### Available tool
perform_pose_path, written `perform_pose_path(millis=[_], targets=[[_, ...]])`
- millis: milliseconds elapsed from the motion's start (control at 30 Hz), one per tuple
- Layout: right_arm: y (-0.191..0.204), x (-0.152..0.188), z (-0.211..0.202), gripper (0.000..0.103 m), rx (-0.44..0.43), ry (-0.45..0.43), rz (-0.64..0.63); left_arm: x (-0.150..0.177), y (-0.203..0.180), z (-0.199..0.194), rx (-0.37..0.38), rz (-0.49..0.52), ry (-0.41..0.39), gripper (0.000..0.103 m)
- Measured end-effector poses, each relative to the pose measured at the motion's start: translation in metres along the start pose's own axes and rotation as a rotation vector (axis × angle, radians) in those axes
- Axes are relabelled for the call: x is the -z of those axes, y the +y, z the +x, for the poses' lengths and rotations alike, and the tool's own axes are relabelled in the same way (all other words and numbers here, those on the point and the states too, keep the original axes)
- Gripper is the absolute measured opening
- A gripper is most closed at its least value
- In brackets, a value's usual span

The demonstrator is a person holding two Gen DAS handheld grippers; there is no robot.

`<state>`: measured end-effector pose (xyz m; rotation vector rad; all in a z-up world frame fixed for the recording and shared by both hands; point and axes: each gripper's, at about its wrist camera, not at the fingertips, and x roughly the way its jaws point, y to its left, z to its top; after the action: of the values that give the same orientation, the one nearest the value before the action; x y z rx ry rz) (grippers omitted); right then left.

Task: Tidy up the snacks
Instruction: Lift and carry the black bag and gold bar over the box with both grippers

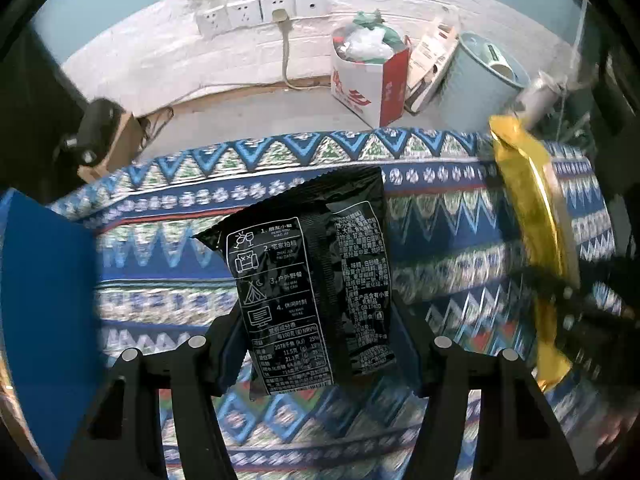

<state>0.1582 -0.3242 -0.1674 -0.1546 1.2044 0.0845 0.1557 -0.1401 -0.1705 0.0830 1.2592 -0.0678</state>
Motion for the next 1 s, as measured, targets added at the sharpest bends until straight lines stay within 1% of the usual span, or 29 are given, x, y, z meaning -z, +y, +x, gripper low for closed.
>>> perform_pose_path(millis=[100, 167, 300, 467, 667, 867, 1000], targets=[[0.008, 0.002, -0.012, 0.030, 0.001, -0.009, -0.009, 0.012, 0.009, -0.018, -0.020, 0.048, -0.016, 0.065], [0.014, 0.005, -0.020, 0.030, -0.002, -0.013, -0.012, 0.018, 0.014, -0.029, -0.030, 0.063, -0.023, 0.065], [0.025, 0.007, -0.037, 0.030, -0.014, -0.024, -0.025, 0.033, 0.028, -0.059, -0.019, 0.075, -0.059, 0.065], [0.042, 0.009, -0.058, 0.030, -0.028, -0.047, -0.050, 0.047, 0.042, -0.094, -0.030, 0.106, -0.112, 0.065], [0.066, 0.007, -0.078, 0.030, -0.059, -0.071, -0.085, 0.060, 0.057, -0.127, -0.047, 0.104, -0.174, 0.065], [0.097, 0.006, -0.102, 0.030, -0.108, -0.104, -0.131, 0.072, 0.077, -0.146, -0.014, 0.073, -0.190, 0.065], [0.119, 0.002, -0.113, 0.030, -0.143, -0.110, -0.157, 0.079, 0.089, -0.155, -0.030, 0.065, -0.212, 0.065]])
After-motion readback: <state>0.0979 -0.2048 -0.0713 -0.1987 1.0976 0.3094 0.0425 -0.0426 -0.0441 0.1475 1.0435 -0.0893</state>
